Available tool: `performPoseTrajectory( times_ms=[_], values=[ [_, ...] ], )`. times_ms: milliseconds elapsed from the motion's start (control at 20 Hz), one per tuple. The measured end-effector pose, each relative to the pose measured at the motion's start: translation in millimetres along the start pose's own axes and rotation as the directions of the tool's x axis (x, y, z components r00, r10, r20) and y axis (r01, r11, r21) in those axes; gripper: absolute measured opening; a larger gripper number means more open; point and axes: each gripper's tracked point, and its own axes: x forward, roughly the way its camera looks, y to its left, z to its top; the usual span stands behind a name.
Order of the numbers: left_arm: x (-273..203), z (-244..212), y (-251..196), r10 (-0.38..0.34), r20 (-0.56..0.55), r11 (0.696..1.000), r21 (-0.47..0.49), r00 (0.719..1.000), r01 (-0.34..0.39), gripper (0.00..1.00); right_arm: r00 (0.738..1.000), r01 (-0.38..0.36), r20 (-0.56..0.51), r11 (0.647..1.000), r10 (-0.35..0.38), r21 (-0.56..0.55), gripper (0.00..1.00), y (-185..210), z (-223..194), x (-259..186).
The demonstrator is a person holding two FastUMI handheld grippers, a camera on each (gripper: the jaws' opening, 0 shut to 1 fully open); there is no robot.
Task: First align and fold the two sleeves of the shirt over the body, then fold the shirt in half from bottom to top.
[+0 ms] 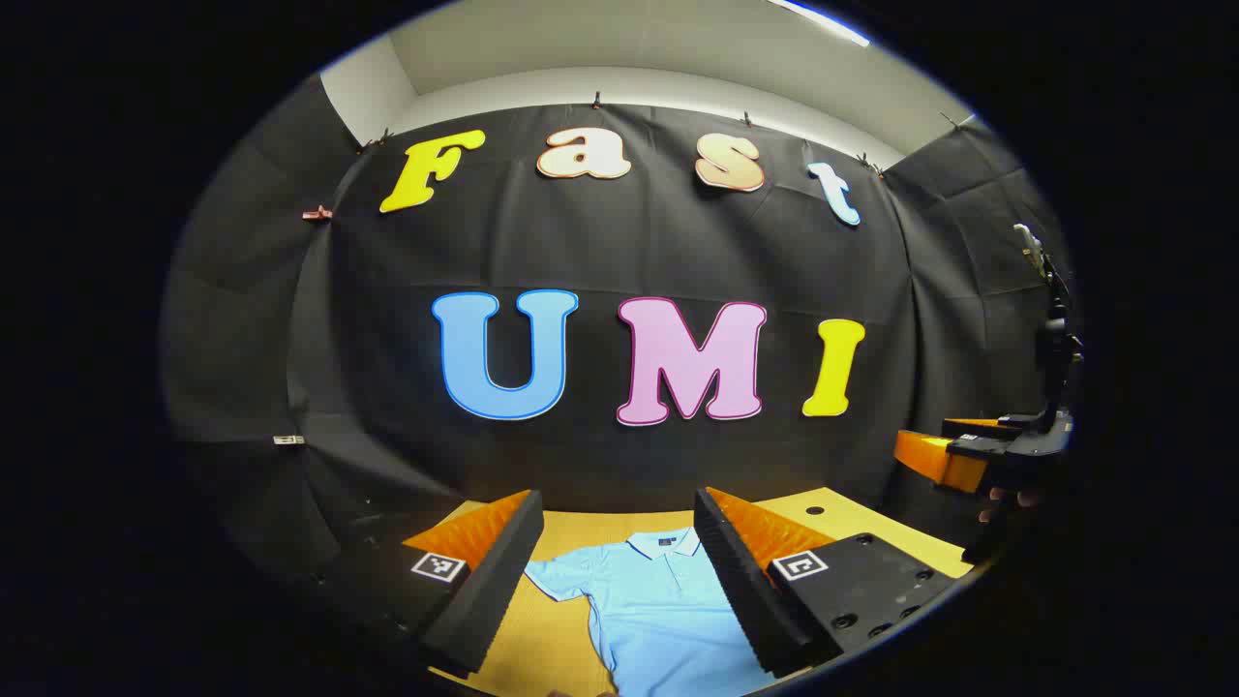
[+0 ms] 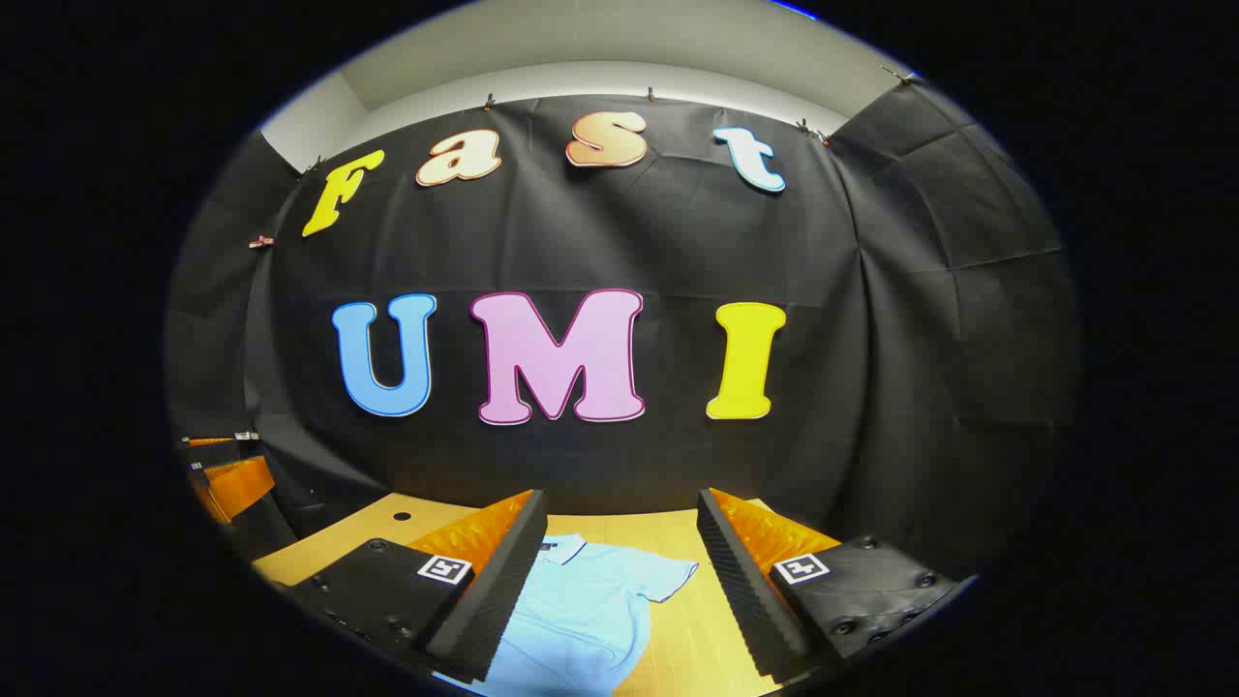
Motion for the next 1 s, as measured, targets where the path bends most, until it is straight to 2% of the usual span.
performPoseTrajectory(
  times_ms=[400,750,1000],
  values=[
    [8,14,19,0.062,0.016,0.998,0.02,0.998,-0.063,0.99,0.996,-0.076,-0.044,0.997,0.076,0.001,0.97,24,-19,19],
    [13,17,21,0.077,0.017,0.997,0.014,0.997,-0.077,0.99,0.992,-0.119,-0.051,0.993,0.118,-0.014,0.97,42,-23,28],
    [10,21,32,0.124,0.026,0.992,0.01,0.992,-0.124,0.99,0.984,-0.17,-0.068,0.985,0.167,-0.034,0.97,57,-24,41]
  ],
)
